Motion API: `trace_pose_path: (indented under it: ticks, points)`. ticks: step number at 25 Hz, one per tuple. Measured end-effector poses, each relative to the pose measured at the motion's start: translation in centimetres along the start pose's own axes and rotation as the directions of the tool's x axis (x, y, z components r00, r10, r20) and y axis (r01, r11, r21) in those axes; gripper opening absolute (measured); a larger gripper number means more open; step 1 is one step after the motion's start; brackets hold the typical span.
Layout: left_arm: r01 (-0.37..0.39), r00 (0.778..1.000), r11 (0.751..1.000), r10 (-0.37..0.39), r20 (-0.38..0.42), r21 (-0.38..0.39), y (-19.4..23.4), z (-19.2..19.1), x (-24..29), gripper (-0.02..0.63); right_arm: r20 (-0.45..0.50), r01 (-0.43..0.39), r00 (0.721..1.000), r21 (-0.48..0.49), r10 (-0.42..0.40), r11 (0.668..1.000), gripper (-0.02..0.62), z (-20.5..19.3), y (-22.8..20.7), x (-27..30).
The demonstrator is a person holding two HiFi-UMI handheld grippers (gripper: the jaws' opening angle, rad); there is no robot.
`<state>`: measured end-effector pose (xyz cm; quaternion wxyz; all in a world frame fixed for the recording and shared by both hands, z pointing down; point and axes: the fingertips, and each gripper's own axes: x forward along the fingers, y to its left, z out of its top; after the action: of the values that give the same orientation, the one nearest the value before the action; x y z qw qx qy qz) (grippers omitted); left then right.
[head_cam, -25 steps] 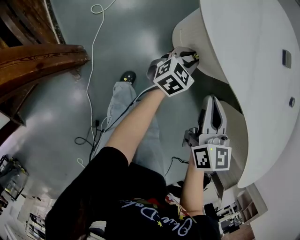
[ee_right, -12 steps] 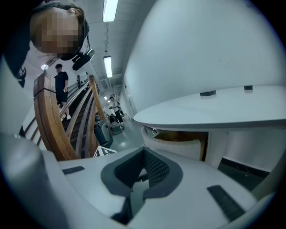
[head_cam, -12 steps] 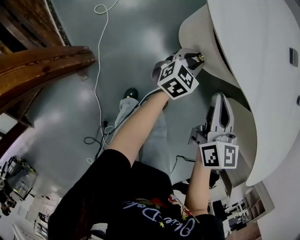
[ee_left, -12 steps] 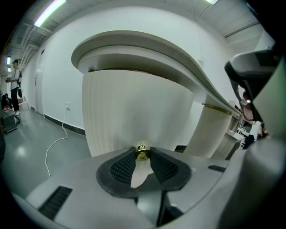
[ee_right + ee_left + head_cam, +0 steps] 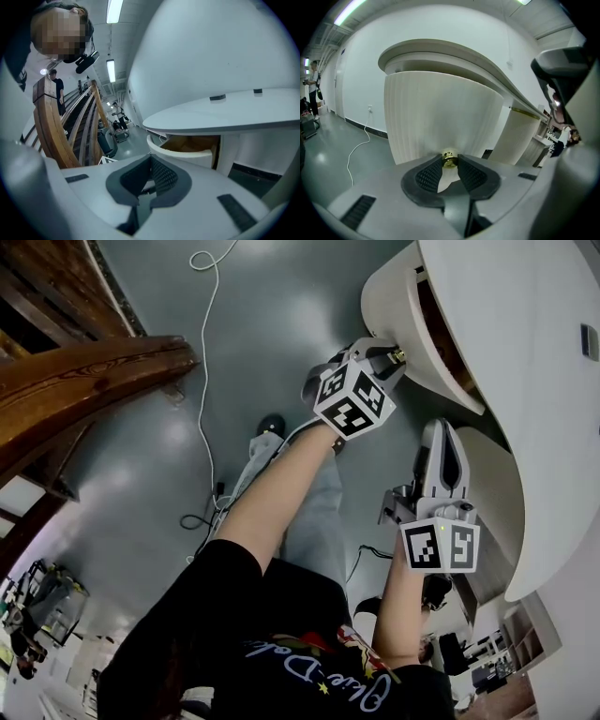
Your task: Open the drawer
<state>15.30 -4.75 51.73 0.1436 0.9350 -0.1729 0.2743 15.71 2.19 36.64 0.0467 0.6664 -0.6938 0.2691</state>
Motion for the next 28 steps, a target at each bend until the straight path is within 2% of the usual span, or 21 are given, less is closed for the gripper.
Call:
trace_pose_path:
  ticks: [28]
  points:
    - [0.017, 0.999, 1.000, -0.017, -0.032, -0.015, -0.5, -2.9, -3.1, 0.101, 0.038, 0.069, 0.997, 0.034, -0.070, 0.997, 0.000, -0.7, 2.3, -2.7]
